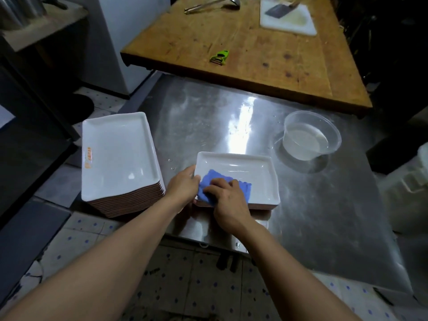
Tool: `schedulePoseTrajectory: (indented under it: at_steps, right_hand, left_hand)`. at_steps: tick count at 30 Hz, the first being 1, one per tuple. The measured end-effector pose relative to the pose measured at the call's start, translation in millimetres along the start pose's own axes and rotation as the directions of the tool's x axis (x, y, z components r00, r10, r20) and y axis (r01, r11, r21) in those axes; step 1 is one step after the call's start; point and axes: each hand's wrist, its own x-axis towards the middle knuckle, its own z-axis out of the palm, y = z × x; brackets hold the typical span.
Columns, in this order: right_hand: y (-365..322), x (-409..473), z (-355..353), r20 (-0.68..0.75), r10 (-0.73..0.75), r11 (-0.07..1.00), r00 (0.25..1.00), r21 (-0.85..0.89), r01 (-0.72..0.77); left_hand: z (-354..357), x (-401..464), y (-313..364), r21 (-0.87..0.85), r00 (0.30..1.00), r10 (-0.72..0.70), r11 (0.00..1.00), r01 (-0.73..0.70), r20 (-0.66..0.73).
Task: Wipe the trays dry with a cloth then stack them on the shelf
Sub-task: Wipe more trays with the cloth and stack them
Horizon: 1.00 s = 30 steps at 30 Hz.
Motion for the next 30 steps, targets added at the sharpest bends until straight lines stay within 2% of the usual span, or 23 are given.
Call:
schedulePoseTrajectory:
  at_steps: [2, 11, 19, 22, 24, 27, 30]
  right_hand:
    - [2.9, 9.0, 0.9, 0.008, 0.031, 1.0, 0.999, 0.004, -0.031]
    - [12.6, 62.8, -7.7, 0.033, 0.104, 0.986, 0.994, -0.137, -0.099]
    - [16.9, 44.1, -7.4, 0.07, 0.037, 0.986, 0.997, -0.167, -0.025]
    - [22.8, 25.5, -10.5, 0.077, 0.014, 0.99, 0.997, -0.143, -0.002]
    - [32.7, 15.3, -16.8, 0.044, 0.074, 0.984, 0.996, -0.166, -0.066]
    - [48.7, 3.4, -28.0, -0.007, 0.186, 0.953, 0.983, -0.243, -0.182]
    - [55.3, -9.7, -35.2, -0.007, 0.205, 0.956, 0.979, -0.213, -0.202]
  left_hand:
    - [-2.3, 3.3, -1.1, -0.091, 0.998, -0.032, 0.995, 0.036, 0.049]
    - [-5.1, 4.4, -4.1, -0.08, 0.993, -0.072, 0.994, 0.079, 0.097]
    - [-4.3, 4.4, -1.2, -0.07, 0.995, -0.068, 0.995, 0.073, 0.069]
    - [-3.7, 2.0, -1.5, 0.012, 0.999, -0.026, 1.0, 0.026, 0.027]
    - [-1.9, -0.2, -2.0, 0.111, 1.0, 0.0, 0.994, 0.001, -0.008]
    - [0.6, -1.7, -2.2, 0.169, 0.997, -0.003, 0.985, 0.015, -0.071]
    - [4.2, -2.6, -0.5, 0.235, 0.995, 0.027, 0.972, -0.004, -0.096]
